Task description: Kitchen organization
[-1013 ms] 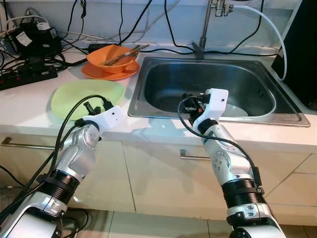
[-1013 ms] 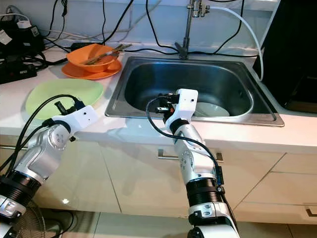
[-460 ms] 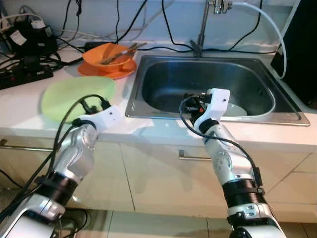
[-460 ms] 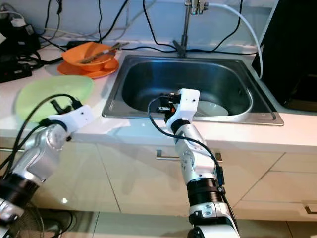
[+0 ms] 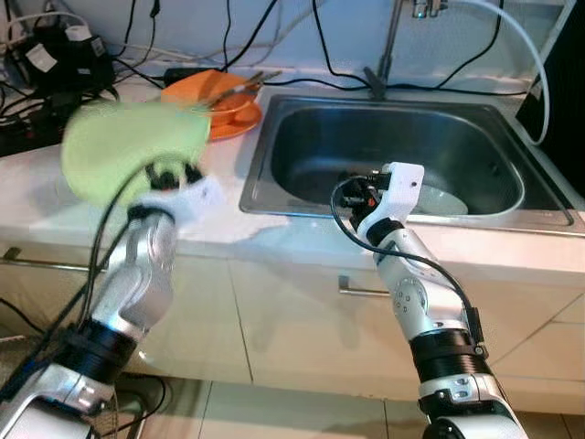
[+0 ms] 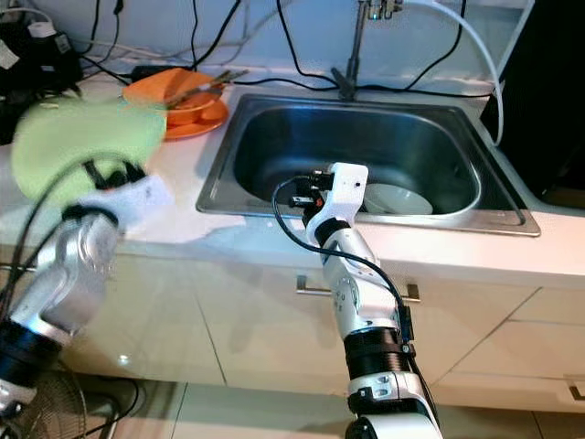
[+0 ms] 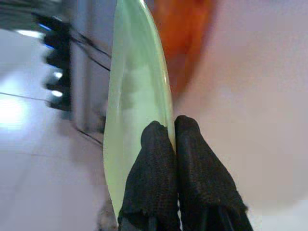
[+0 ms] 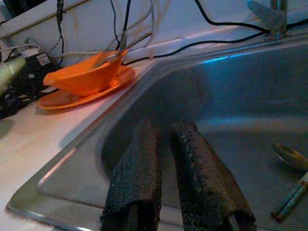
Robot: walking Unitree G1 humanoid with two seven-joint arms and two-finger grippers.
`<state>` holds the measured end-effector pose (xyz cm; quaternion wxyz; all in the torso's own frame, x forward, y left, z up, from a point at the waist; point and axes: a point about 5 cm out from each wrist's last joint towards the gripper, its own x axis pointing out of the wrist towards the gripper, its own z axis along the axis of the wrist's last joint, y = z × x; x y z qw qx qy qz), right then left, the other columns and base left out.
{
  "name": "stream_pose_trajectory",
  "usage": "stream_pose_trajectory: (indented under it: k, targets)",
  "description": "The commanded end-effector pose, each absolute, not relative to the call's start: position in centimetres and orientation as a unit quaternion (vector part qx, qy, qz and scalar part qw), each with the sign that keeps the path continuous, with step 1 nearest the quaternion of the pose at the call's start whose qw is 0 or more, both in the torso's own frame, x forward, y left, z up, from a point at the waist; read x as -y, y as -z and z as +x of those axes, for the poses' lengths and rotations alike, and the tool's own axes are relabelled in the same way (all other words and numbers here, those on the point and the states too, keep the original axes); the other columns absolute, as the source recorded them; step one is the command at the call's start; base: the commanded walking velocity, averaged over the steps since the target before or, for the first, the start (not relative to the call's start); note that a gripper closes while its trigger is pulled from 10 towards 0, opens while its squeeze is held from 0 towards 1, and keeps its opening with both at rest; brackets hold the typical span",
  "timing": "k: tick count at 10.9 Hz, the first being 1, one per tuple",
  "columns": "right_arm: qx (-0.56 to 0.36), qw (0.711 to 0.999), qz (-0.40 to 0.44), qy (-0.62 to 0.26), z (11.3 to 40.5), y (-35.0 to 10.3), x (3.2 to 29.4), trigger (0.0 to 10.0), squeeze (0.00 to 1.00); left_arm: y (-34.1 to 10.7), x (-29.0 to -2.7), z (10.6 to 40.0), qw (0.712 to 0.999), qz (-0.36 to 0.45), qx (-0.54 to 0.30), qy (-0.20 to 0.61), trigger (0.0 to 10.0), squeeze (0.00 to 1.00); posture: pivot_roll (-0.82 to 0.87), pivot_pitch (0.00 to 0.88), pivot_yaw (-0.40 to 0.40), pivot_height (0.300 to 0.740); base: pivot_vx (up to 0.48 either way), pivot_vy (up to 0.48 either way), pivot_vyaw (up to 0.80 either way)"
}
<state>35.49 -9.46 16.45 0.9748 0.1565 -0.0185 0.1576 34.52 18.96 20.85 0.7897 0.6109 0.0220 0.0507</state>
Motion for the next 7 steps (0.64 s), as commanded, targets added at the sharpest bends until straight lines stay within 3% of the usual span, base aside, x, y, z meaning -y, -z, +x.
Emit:
stream_pose_trajectory:
  k: [1, 2, 4, 5, 7]
  targets:
    - [0.014, 0.973, 0.162, -0.163, 35.6, -16.5, 9.3, 10.0, 0.0, -23.6, -18.4, 34.5, 0.781, 0.619, 0.038, -0.079, 10.0, 0.0, 0.16, 0.016, 0.012, 0.74, 0.0, 0.0, 0.0]
    - [0.014, 0.973, 0.162, -0.163, 35.6, -16.5, 9.3, 10.0, 0.0, -24.8, -17.4, 34.4, 0.779, 0.618, 0.073, -0.078, 10.0, 0.0, 0.16, 0.016, 0.013, 0.74, 0.0, 0.0, 0.0]
    - [0.016, 0.973, 0.161, -0.164, 35.8, -16.8, 9.2, 10.0, 0.0, -24.9, -13.5, 34.5, 0.768, 0.624, 0.146, -0.001, 10.0, 0.0, 0.16, 0.004, 0.018, 0.74, 0.0, 0.0, 0.0]
    - [0.022, 0.971, 0.172, -0.164, 35.9, -17.1, 9.2, 10.0, 1.0, -24.1, -12.6, 34.5, 0.765, 0.627, 0.144, 0.023, 10.0, 0.0, 0.15, 0.001, 0.022, 0.74, 0.0, 0.0, 0.0]
    - [0.041, 0.959, 0.233, -0.156, 36.4, -19.0, 10.1, 10.0, 1.0, -22.4, -10.4, 34.6, 0.772, 0.614, 0.148, 0.077, 10.0, 0.0, 0.14, 0.0, 0.035, 0.74, 0.0, 0.0, 0.0]
